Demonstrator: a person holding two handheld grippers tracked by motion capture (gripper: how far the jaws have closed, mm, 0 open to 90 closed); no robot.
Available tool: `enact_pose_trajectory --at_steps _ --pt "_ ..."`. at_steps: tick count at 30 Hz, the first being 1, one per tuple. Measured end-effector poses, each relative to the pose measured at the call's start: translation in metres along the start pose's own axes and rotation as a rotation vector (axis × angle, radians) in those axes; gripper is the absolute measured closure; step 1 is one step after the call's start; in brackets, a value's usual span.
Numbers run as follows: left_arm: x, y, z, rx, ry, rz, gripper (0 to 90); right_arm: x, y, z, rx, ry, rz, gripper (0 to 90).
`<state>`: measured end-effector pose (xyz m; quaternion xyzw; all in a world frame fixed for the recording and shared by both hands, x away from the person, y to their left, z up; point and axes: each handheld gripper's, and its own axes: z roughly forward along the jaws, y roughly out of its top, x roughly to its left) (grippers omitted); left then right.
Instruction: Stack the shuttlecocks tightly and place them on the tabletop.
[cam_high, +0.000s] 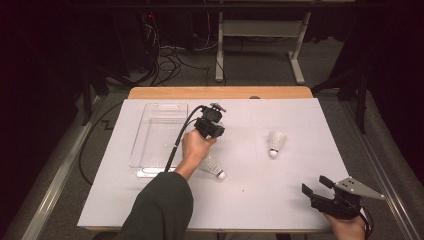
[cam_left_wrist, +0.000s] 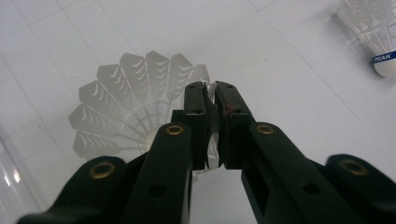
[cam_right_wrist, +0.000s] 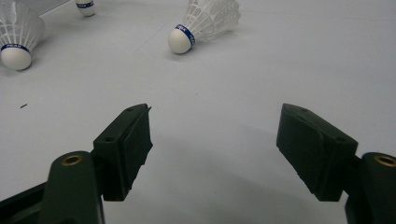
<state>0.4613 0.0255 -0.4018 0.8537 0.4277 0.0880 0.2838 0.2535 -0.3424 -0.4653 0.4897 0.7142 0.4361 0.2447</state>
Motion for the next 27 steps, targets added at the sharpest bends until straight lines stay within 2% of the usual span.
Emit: enact_pose_trajectory --at_steps 18,25,27 --pt "-0.009 0.003 0.014 -0.006 -0.047 0.013 70.9 0.000 0.000 0.000 0.000 0.004 -0.001 26.8" --pt "-0.013 0.005 0.019 -0.002 -0.046 0.021 70.5 0.000 0.000 0.000 0.001 0.004 -0.001 26.8" --pt "-0.014 0.006 0.022 0.003 -0.045 0.029 73.6 0.000 0.000 0.000 0.000 0.003 -0.001 26.9"
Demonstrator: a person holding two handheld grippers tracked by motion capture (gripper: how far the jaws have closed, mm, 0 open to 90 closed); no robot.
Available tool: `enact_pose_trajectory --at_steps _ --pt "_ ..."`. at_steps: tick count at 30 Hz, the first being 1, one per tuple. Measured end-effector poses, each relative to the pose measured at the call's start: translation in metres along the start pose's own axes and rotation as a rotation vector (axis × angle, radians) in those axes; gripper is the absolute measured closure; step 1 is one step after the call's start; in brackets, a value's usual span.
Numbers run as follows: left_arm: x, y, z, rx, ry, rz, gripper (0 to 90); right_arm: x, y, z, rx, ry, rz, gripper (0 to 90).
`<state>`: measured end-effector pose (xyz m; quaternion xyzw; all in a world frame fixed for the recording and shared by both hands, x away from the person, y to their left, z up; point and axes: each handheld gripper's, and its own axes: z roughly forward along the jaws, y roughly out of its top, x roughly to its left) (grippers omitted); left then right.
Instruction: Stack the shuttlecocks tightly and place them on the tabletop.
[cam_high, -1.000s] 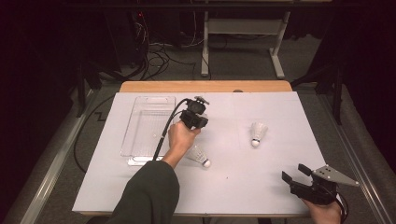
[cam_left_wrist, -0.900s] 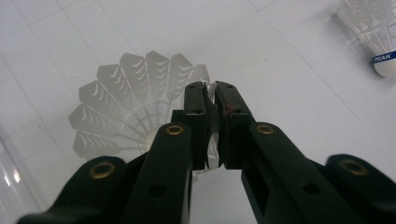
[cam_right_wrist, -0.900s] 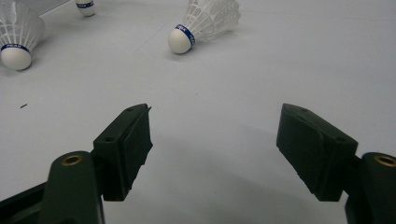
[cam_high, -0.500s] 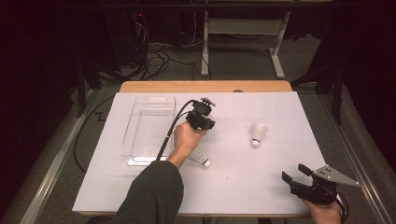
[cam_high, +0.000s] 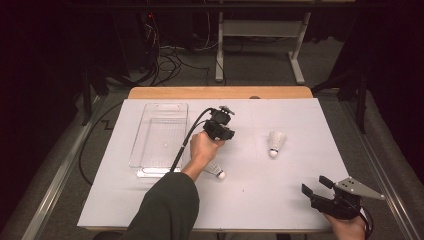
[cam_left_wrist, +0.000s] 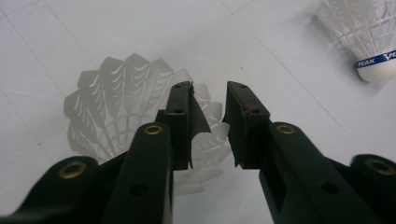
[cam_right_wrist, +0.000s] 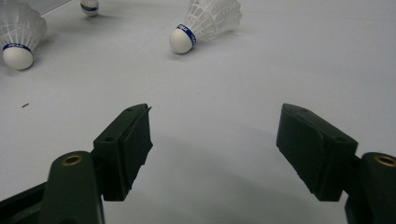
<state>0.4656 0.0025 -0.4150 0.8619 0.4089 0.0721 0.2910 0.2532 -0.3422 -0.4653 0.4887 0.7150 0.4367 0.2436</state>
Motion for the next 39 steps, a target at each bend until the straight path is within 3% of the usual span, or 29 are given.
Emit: enact_pose_trajectory --at_steps 6,18,26,32,39 --pt "-0.008 0.006 0.008 0.017 0.027 0.026 82.8 0.000 0.000 0.000 -0.001 0.002 0.001 26.8" --pt "-0.010 0.007 0.016 0.020 0.038 0.038 78.7 0.000 0.000 -0.001 -0.001 0.004 0.001 26.8" --pt "-0.013 0.008 0.025 0.060 0.046 0.046 89.1 0.000 -0.001 -0.001 -0.001 0.003 0.002 26.8" --pt "-0.005 0.008 0.023 0.078 0.065 0.025 89.2 0.000 -0.001 -0.001 0.000 0.003 0.003 26.8" --pt "-0.004 0.008 0.019 0.064 0.040 0.022 79.9 0.000 -0.001 -0.001 0.001 0.003 0.002 26.8"
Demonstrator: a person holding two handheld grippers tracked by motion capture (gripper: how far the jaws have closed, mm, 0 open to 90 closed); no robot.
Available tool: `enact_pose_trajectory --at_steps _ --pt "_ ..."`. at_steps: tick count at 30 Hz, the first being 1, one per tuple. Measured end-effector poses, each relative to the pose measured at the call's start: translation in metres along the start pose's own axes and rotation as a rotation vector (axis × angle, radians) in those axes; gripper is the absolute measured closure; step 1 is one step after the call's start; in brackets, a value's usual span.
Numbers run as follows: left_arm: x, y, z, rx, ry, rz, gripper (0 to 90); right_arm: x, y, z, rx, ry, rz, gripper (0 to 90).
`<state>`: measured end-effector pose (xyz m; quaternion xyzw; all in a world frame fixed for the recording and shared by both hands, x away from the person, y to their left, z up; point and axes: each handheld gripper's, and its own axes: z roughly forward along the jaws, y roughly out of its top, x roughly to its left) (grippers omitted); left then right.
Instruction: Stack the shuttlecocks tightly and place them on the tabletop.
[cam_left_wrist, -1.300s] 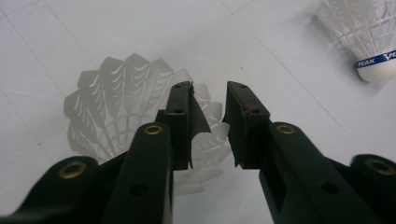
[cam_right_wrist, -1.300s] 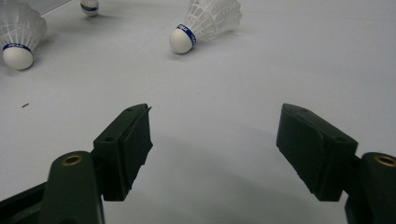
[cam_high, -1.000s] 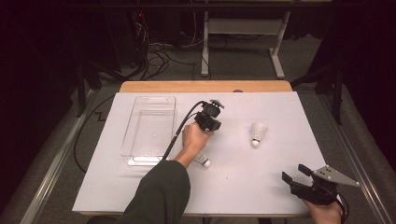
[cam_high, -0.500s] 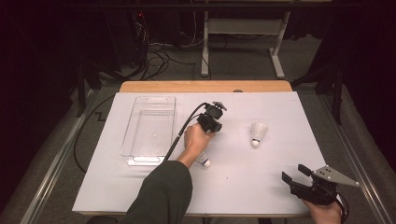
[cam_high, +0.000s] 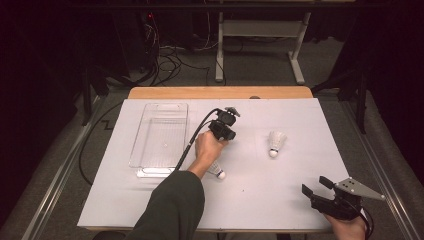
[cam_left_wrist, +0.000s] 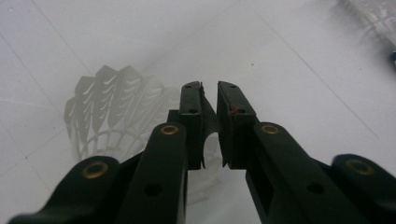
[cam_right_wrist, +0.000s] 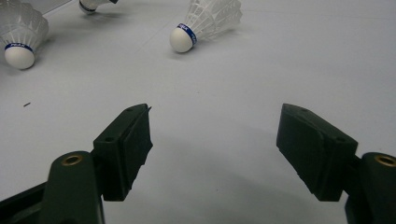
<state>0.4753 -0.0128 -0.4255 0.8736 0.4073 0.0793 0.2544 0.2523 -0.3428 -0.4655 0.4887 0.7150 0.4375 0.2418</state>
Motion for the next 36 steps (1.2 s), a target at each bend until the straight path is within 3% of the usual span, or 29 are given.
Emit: enact_pose_trajectory --at_steps 16,36 --pt "-0.001 0.001 -0.008 -0.037 -0.043 -0.007 64.2 0.000 0.000 0.000 0.000 -0.002 0.001 26.8" --pt "-0.003 0.001 -0.017 -0.069 -0.062 0.007 60.2 0.000 0.000 0.000 0.000 -0.002 0.000 26.8"
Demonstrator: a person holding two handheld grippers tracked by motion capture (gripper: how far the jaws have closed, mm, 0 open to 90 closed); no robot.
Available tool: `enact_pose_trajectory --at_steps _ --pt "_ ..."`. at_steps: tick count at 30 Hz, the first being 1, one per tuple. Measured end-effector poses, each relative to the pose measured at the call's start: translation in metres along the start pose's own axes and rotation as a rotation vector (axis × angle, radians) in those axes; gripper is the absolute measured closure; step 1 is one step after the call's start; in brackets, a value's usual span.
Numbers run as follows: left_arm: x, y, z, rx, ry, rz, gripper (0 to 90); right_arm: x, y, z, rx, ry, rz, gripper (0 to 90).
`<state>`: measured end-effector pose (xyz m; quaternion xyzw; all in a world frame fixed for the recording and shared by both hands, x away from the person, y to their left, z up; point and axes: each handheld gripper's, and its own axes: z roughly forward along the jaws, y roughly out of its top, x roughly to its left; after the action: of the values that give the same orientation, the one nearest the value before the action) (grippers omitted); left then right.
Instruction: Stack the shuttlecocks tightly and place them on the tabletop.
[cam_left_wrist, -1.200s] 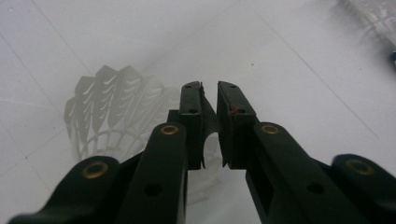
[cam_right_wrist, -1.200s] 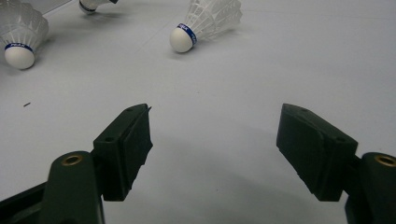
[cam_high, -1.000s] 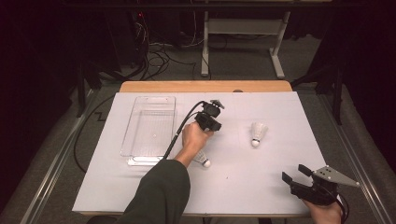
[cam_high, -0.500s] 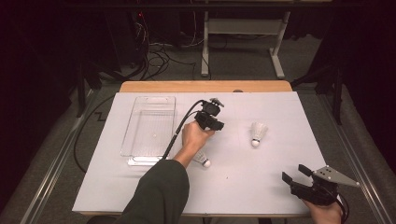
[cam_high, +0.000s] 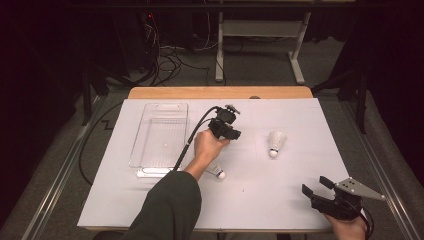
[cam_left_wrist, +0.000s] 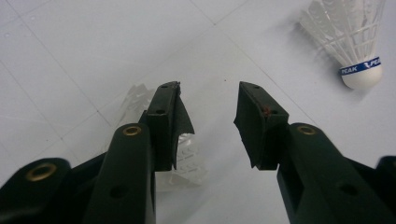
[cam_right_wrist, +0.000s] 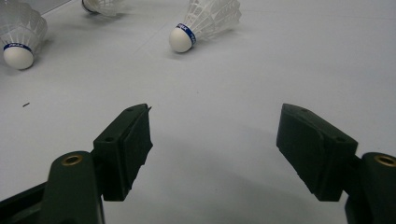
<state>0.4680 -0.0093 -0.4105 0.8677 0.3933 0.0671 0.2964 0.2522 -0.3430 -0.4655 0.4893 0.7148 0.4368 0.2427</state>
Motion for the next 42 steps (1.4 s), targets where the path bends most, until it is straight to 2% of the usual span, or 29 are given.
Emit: enact_pose_trajectory --at_steps 15,26,42 --pt "0.000 0.000 -0.004 -0.016 -0.025 -0.002 59.3 0.000 0.000 0.000 0.000 0.000 0.000 26.8" --pt "-0.001 -0.001 -0.009 -0.021 -0.026 0.005 56.2 0.000 0.000 0.000 0.001 0.000 0.000 26.8" --pt "0.002 -0.007 -0.027 -0.057 -0.049 0.001 54.0 0.001 0.000 0.000 0.002 -0.003 -0.004 26.8"
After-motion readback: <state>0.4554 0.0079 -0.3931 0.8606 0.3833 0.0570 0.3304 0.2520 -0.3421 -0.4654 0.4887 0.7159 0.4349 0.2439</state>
